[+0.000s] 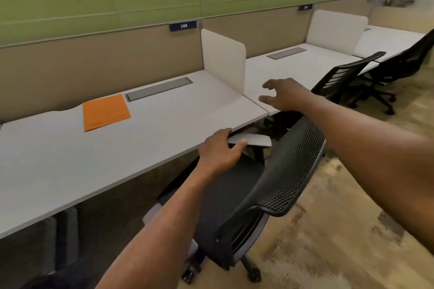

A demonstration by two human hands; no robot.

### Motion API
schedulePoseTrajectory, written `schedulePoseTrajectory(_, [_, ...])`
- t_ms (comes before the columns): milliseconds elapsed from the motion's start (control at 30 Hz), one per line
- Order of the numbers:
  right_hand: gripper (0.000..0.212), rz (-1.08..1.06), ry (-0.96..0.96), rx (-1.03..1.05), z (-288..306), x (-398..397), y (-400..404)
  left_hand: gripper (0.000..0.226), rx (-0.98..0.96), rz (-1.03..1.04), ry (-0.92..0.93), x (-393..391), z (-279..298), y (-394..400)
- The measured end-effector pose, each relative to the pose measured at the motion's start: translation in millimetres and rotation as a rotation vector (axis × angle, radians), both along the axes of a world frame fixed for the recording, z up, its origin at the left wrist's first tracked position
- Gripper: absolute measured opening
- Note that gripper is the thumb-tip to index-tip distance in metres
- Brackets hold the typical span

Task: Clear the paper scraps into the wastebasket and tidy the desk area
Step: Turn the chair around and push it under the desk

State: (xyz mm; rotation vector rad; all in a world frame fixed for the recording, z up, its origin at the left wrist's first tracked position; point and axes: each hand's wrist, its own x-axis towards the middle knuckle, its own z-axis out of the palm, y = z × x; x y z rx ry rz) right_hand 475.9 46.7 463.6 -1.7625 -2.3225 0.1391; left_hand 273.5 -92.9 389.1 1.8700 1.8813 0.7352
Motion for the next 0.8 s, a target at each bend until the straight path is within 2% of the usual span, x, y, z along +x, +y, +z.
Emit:
schedulePoseTrajectory(133, [0.056,-0.036,-0.034,-0.099,-33.1,64.8,-3.7,0.085,-0.195,-0.157,0.013,84.1,13.9,-14.1])
schedulePoseTrajectory(233, [0.050,-0.060,-0.136,-0.124,-63.9,104.4,-12.8,0.095,-0.334,-0.224,0.137,123.5,9.3,-33.4])
schedulePoseTrajectory(333, [0.049,-0.041,-0.150,-0.065,-78.4,117.0,-18.3,0.074,-0.344,-0.118,0.270,137.8,-6.9,-48.6])
schedulePoseTrajectory(433, [0.044,-0.036,-0.136,-0.039,-85.1,110.8,-25.7,0.050,-0.343,0.029,0.324,136.7,-14.6,-64.5])
schedulePoseTrajectory(633, [0.043,-0.069,-0.095,0.001,-93.4,102.6,-58.1,0.036,-0.229,0.086,0.424,114.5,-20.5,-100.4])
schedulePoseTrajectory(800, [0.041,-0.015,-0.046,0.016,-104.2,92.9,-106.2,0.029,-0.240,0.089,0.445,79.4,-26.9,-132.8])
